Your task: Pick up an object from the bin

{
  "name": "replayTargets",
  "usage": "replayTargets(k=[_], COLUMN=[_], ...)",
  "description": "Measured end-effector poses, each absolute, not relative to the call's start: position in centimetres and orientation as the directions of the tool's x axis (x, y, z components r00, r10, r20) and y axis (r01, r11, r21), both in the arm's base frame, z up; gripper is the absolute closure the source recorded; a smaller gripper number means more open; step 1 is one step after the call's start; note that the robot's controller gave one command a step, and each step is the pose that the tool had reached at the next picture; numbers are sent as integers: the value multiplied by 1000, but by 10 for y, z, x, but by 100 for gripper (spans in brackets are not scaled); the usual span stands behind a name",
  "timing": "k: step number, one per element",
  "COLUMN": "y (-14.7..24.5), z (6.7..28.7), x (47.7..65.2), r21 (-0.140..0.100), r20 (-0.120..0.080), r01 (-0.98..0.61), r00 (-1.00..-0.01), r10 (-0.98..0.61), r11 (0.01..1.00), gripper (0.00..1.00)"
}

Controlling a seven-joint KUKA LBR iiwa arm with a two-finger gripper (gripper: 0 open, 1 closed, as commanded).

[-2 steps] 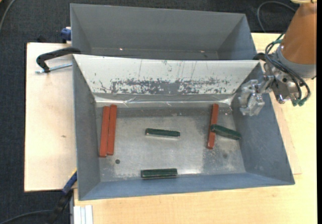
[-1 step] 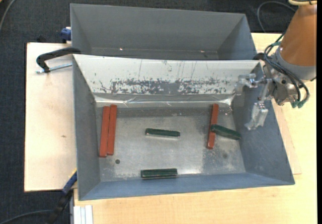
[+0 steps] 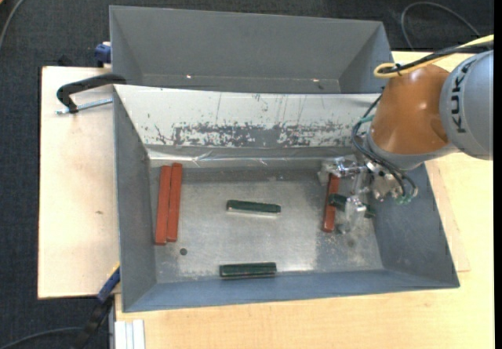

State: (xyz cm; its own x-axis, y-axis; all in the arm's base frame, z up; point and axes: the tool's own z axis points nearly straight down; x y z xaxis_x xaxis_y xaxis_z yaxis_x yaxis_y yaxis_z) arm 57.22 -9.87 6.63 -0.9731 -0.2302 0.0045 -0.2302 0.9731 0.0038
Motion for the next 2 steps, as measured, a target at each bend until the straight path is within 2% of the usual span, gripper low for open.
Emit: replayTargets(k=[1, 2], y=[-99, -79], z=[71, 226], x=[575, 584], r21=[1, -7], r20=[-3, -13], r01=[-230, -497], r00=[-973, -868], r10=[-230, -497], r11=[973, 868], gripper=[100, 100])
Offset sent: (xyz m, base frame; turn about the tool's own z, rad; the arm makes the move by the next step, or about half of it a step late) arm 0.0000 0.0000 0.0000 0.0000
